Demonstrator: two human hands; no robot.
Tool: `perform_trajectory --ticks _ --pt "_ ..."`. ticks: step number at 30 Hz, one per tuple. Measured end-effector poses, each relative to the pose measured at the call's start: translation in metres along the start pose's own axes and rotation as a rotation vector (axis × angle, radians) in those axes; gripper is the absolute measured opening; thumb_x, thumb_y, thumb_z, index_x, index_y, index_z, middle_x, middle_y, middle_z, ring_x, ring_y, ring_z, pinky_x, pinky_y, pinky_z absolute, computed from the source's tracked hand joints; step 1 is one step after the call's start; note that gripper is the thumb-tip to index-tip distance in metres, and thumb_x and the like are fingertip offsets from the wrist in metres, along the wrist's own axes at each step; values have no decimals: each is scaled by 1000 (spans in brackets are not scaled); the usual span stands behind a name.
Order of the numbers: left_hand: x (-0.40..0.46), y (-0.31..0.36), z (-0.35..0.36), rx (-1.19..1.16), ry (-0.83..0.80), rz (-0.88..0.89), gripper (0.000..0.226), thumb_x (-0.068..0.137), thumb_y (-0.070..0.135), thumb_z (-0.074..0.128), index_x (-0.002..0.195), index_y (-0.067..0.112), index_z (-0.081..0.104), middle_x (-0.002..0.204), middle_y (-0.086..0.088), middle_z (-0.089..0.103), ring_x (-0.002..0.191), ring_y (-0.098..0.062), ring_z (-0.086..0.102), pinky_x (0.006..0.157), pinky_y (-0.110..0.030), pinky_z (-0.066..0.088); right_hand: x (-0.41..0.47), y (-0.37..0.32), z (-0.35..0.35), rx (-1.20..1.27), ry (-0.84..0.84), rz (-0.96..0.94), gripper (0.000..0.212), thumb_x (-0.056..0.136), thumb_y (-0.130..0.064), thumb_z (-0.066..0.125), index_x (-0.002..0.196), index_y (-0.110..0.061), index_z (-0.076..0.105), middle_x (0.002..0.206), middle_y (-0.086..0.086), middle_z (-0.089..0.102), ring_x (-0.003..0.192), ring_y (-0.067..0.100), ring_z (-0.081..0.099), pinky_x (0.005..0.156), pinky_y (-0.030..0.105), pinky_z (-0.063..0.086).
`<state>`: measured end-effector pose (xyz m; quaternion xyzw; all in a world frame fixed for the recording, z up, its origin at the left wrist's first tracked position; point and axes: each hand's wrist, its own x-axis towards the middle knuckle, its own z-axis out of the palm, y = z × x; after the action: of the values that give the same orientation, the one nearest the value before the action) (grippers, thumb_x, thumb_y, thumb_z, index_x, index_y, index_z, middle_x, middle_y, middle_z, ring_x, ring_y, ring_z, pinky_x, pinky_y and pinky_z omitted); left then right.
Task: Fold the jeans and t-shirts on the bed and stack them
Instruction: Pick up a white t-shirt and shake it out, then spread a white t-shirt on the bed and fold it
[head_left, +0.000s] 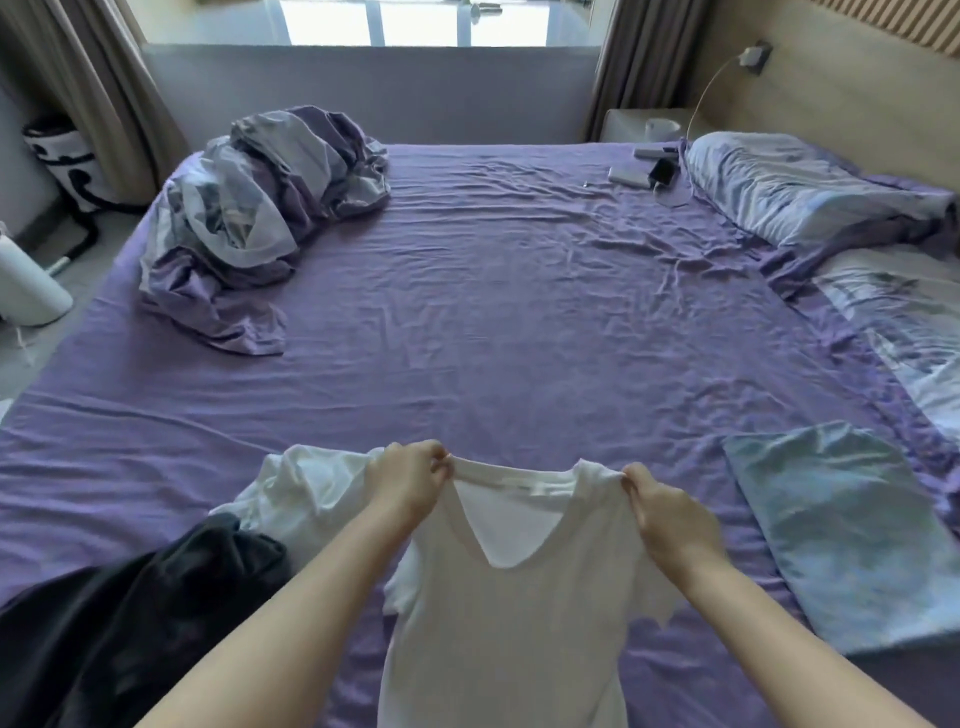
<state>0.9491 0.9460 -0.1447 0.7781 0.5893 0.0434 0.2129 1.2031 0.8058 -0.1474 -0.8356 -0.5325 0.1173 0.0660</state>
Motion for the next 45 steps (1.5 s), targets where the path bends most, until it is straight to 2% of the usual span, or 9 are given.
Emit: perform_trajectory --ticks 11,17,19,22,28,30,34,39,45 --pt "103 7 91 311 238 86 25 96 33 42 101 24 65 99 -1 67 99 -25 54 82 -33 30 79 0 86 -111 265 -6 20 94 -18 45 110 -18 57 105 2 65 94 28 59 72 36 41" --pt "57 -5 169 319 87 162 51 89 19 50 138 30 38 151 0 28 140 -25 21 115 -46 11 50 -2 153 -143 182 -174 58 65 -8 77 120 -12 62 128 16 58 117 34 56 92 48 47" --pt "20 -7 185 325 38 246 60 76 15 67 133 26 50 150 -9 36 139 -30 30 113 -54 23 27 1 172 -164 105 -235 56 59 -14 82 113 -17 68 124 15 61 115 32 58 90 49 48" --pt "-35 -14 205 319 -23 331 44 66 21 71 110 23 71 125 -11 62 115 -32 59 92 -57 47 -12 12 194 -199 33 -292 40 70 -20 66 110 -21 69 120 12 64 110 30 62 89 47 49" --pt "-127 -21 224 284 -158 283 46 73 35 43 104 19 74 114 -14 68 102 -31 67 89 -54 45 -96 27 207 -119 118 -232 44 98 -31 25 118 -20 63 121 14 63 121 28 53 108 35 18" --pt "-149 -20 224 300 -234 331 50 65 43 57 106 21 73 117 -15 66 105 -31 65 93 -51 34 -124 26 204 -50 109 -187 49 100 -39 12 124 -22 51 127 15 57 132 25 37 106 35 21" --pt "-167 -15 219 299 -420 298 79 37 47 84 113 26 70 124 -12 63 112 -29 62 98 -55 35 -158 19 194 158 -45 120 55 97 -48 27 124 -12 59 128 27 54 104 41 62 77 42 54" --pt "-166 -15 216 288 -453 266 66 89 40 44 148 32 15 159 -5 1 147 -24 0 115 -51 1 -172 16 191 452 -118 330 59 90 -15 59 143 -22 35 129 7 46 112 27 54 83 34 45" --pt "-160 -9 209 293 -437 265 46 95 32 36 140 28 31 154 -1 17 142 -21 15 113 -46 16 -175 49 164 242 72 501 35 93 -18 51 126 -28 55 110 -2 52 85 26 59 62 32 41"
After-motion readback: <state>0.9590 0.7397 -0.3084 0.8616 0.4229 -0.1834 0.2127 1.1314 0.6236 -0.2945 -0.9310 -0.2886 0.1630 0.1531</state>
